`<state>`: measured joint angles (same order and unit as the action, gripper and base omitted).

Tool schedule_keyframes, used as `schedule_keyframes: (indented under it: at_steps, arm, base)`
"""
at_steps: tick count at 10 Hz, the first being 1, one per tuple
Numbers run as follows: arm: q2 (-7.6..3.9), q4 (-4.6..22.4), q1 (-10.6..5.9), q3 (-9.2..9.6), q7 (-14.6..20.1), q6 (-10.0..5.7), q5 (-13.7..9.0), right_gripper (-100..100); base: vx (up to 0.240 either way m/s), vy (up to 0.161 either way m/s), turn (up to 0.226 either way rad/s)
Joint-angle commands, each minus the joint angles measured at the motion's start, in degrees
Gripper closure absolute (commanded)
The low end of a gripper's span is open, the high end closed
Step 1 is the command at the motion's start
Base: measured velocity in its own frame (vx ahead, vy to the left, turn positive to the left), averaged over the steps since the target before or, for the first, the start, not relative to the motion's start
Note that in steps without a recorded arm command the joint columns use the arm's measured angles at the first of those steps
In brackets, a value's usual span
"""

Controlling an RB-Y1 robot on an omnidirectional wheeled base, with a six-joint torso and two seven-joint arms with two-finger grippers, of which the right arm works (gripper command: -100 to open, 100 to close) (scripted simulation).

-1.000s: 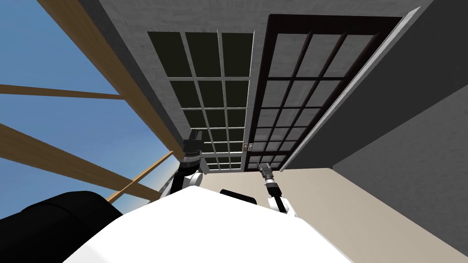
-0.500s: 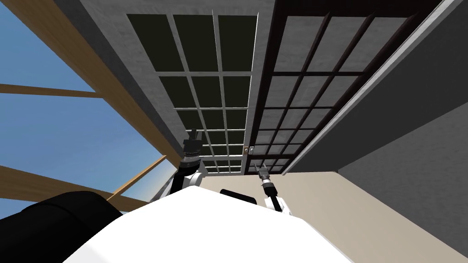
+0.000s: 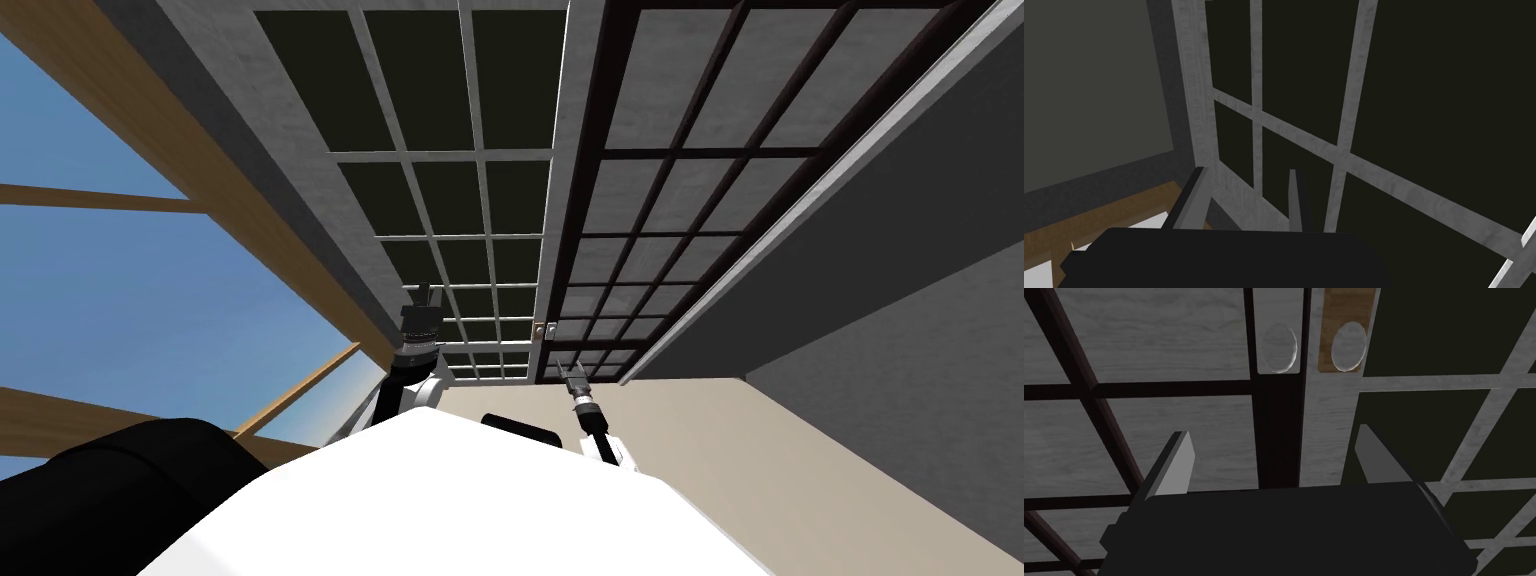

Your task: Pull the door open

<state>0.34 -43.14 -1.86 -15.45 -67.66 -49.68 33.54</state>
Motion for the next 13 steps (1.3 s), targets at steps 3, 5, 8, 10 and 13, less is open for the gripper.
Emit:
schedule_keyframes:
  at_steps: [3, 5, 8, 10, 13]
  arm:
    - [-2.77, 1.9, 0.77, -0.79, -0.9, 0.23, -2.6, -100]
    - [-3.94, 2.4, 1.44, -1.1, -1.3, 0.34, -3.8, -100]
    - [-6.1, 3.7, 2.96, -1.78, -2.2, 0.59, -6.6, -100]
    - [-6.3, 3.8, 3.12, -1.85, -2.3, 0.62, -6.8, -100]
    - [-7.83, 4.8, 4.43, -2.39, -3.1, 0.86, -9.0, -100]
  base:
    - [-0.159, 0.017, 0.027]
    - [-0.129, -0.003, 0.032]
    - [-0.085, -0.018, 0.034]
    - [-0.075, -0.018, 0.013]
    - [-0.096, -0.021, 0.035]
